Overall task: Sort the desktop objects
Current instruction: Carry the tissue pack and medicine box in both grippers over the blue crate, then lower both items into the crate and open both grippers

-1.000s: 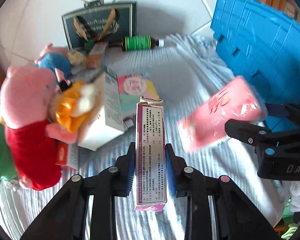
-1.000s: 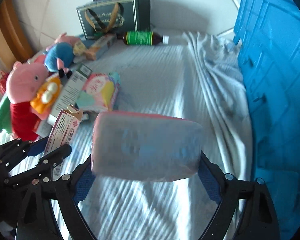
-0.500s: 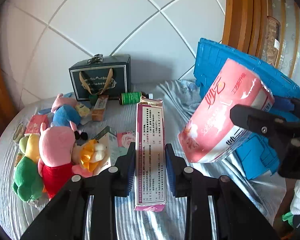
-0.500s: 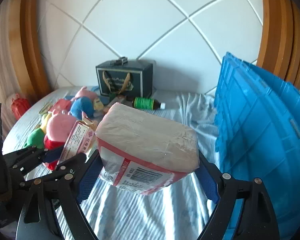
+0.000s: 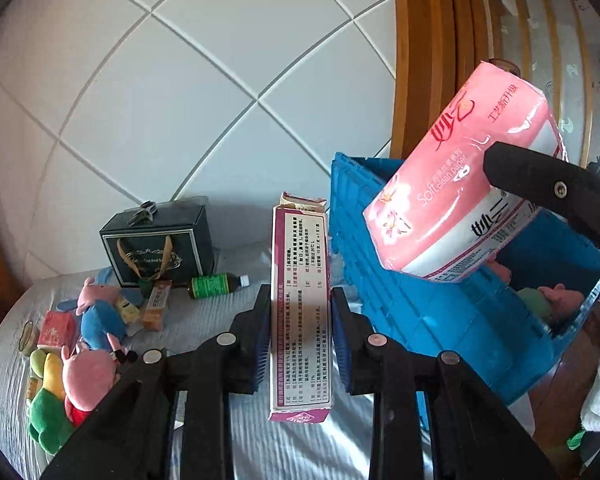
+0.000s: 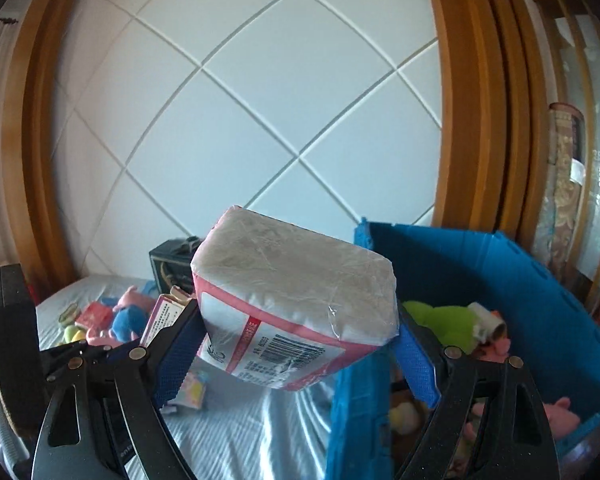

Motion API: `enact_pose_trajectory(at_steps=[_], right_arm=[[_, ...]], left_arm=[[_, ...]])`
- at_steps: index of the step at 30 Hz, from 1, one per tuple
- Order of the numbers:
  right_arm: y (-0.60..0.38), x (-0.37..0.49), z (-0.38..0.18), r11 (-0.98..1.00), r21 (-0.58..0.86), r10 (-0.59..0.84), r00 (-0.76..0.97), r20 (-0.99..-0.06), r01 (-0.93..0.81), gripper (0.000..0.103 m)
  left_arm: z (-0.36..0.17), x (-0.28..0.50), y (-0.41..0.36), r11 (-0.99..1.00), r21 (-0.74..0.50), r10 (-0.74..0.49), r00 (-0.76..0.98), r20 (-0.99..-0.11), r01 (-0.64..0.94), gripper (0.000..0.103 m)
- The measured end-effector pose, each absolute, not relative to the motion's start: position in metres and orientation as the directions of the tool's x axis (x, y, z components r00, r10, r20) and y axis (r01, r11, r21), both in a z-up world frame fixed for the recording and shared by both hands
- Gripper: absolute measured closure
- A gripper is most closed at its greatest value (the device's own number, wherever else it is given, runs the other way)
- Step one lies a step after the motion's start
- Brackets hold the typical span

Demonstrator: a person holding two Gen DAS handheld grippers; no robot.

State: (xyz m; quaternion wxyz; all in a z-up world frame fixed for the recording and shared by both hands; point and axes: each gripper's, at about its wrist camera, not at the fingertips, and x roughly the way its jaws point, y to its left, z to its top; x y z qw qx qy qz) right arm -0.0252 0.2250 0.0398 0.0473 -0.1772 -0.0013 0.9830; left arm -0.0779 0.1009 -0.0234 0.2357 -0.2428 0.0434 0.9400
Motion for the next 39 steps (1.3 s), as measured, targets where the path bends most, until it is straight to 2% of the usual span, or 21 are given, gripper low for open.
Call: enact_pose_trajectory(at_steps=[7, 14, 25, 32, 39], right_arm=[[0.305, 0.013, 0.057, -0.957, -0.058, 0.288, -0.916, -0.279, -0.283, 0.014], [0.387, 0.042, 0.033, -0.909, -0.053, 0.407, -0.855, -0.323, -0.413, 0.014], [0.463, 0.036, -0.006, -0.872, -0.102, 0.476, -0.783, -0.400, -0.478, 0.014], [0.483, 0.019, -0.025, -0.856, -0.169, 0.509, -0.745, -0.431, -0.488, 0.014], [0.497, 0.009, -0.040, -0.861, -0.176, 0.498, -0.726, -0.474, -0.477, 0.013]], left_arm=[[0.010, -0.058, 0.178, -0.837, -0.036, 0.507, -0.748, -0.429, -0.546, 0.076], [0.016, -0.024, 0.261, -0.786, 0.003, 0.554, -0.707, -0.440, -0.618, 0.076], [-0.010, -0.020, 0.343, -0.766, 0.035, 0.533, -0.664, -0.525, -0.642, 0.076], [-0.021, -0.026, 0.364, -0.770, 0.043, 0.508, -0.653, -0.562, -0.636, 0.076], [-0.026, -0.033, 0.373, -0.789, 0.040, 0.477, -0.652, -0.589, -0.614, 0.076]])
